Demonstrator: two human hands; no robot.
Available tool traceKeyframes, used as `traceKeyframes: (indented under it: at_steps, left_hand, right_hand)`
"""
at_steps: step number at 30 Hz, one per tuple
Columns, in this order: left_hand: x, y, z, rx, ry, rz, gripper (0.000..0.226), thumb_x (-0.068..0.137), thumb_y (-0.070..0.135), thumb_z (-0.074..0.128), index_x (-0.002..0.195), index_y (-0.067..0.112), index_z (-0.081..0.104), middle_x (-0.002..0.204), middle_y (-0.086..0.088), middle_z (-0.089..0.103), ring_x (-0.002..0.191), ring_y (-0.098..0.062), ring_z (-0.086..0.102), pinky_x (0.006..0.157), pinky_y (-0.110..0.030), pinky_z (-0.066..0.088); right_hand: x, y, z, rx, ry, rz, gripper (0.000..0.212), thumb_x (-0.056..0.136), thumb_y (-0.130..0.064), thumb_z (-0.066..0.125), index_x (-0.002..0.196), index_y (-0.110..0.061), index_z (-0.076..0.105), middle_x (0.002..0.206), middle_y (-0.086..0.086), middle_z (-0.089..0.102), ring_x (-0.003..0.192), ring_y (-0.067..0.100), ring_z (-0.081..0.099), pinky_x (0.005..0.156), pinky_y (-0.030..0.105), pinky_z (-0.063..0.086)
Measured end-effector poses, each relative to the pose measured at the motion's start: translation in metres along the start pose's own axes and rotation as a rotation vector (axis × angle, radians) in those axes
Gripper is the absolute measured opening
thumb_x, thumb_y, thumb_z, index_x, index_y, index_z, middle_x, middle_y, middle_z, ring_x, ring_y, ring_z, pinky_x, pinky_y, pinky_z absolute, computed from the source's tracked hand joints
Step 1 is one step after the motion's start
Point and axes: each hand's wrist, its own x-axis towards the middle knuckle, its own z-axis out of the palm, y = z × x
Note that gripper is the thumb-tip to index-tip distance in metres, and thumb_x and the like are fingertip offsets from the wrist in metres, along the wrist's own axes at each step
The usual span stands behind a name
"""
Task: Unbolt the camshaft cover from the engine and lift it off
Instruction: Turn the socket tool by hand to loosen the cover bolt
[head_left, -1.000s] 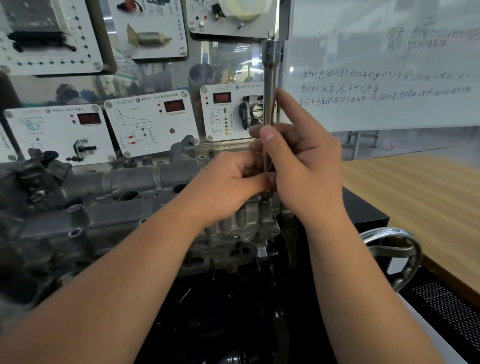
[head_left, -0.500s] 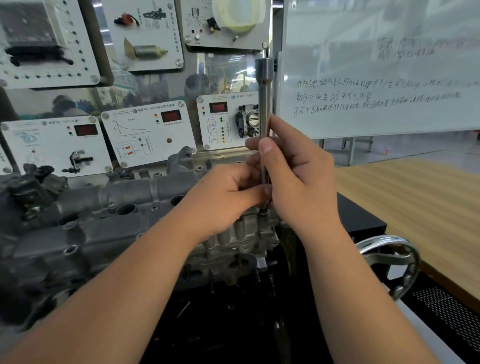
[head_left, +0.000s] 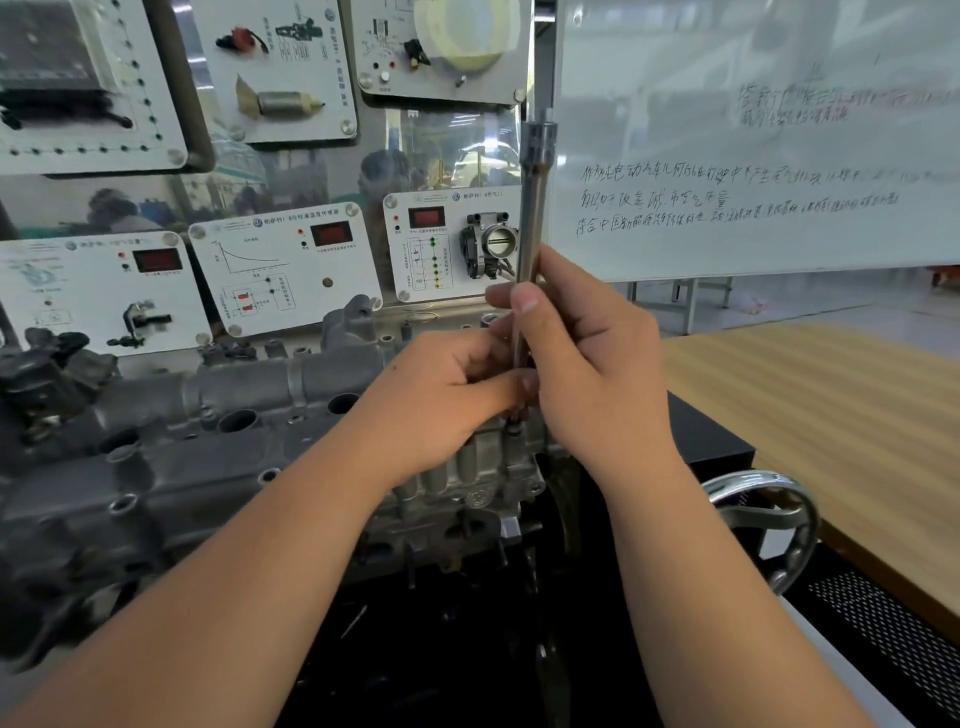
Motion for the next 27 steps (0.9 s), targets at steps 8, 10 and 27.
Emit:
traceKeyframes:
  at_steps: [8, 10, 27]
  left_hand:
    - [-0.0016, 0.0016, 0.0024, 0.052, 0.021, -0.007, 0.023, 0.092, 0.043, 0.069, 0.099, 0.021, 0.072, 0.09, -0.002, 0.076, 0.087, -0.025, 0.073, 0.085, -0.056, 0.057]
    - [-0.0034, 0.0015, 0.0001, 0.03, -0.025, -0.008, 0.016, 0.098, 0.041, 0.063, 0.1, 0.029, 0.074, 0.094, -0.005, 0.076, 0.09, -0.027, 0.073, 0.09, -0.057, 0.056]
    - [-0.0042, -0.0018, -0.0017, -0.057, -0.015, -0.034, 0.016, 0.1, 0.031, 0.064, 0.109, 0.021, 0.073, 0.1, -0.002, 0.078, 0.099, -0.023, 0.074, 0.097, -0.055, 0.055]
  right_hand:
    - [-0.0046, 0.0034, 0.0066, 0.027, 0.204, 0.015, 0.022, 0.088, -0.026, 0.073, 0.111, -0.028, 0.075, 0.09, -0.01, 0.073, 0.085, 0.01, 0.069, 0.078, 0.037, 0.059]
    - [-0.0041, 0.0044, 0.0046, -0.018, 0.163, 0.001, 0.021, 0.093, -0.027, 0.068, 0.111, -0.021, 0.076, 0.084, -0.009, 0.072, 0.081, 0.009, 0.069, 0.072, 0.032, 0.057]
    - [-0.0038, 0.0013, 0.0015, -0.097, 0.043, -0.035, 0.013, 0.098, -0.02, 0.062, 0.102, -0.017, 0.074, 0.072, -0.012, 0.066, 0.066, 0.003, 0.06, 0.058, 0.009, 0.041]
